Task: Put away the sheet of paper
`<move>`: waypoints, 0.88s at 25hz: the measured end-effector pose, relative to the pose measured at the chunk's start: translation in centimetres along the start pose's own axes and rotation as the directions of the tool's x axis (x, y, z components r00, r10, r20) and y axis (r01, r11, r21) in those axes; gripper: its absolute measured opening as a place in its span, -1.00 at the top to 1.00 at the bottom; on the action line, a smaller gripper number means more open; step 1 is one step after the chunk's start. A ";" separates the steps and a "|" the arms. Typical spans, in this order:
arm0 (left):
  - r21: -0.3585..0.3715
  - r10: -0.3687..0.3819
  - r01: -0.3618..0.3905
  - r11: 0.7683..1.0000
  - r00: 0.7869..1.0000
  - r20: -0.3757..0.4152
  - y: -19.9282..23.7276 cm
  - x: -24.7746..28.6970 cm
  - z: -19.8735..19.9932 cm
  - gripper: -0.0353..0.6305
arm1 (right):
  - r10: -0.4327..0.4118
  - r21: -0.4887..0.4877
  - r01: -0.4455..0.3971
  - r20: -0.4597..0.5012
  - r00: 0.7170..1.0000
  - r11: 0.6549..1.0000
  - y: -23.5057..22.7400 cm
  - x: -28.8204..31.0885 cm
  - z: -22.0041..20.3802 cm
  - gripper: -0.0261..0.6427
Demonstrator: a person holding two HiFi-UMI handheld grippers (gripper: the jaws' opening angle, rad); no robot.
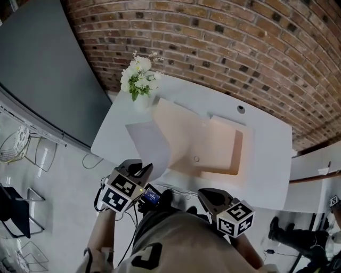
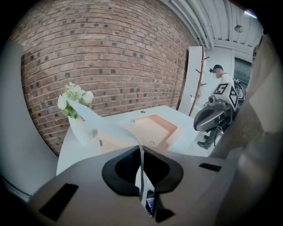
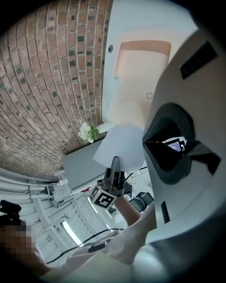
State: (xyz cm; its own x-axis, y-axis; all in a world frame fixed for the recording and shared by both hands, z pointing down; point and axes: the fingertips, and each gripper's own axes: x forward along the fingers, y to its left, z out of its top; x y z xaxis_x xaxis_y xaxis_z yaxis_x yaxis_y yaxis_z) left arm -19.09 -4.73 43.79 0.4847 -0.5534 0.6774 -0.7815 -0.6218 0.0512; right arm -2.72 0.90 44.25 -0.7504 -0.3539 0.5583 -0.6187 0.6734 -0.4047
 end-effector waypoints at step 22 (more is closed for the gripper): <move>-0.083 -0.120 0.126 0.989 0.990 0.077 3.3 2.6 3.3 0.85 | -0.018 0.026 0.018 -0.010 1.000 0.999 -1.9 0.4 1.0 0.85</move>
State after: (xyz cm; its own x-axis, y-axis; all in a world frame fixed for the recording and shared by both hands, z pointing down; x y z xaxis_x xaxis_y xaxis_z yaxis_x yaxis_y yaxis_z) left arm -19.08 -10.10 43.30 0.6032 -0.5159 0.6082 -0.7443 -0.6382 0.1969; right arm -2.07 -1.14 44.52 -0.7368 -0.3597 0.5725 -0.6382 0.6496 -0.4132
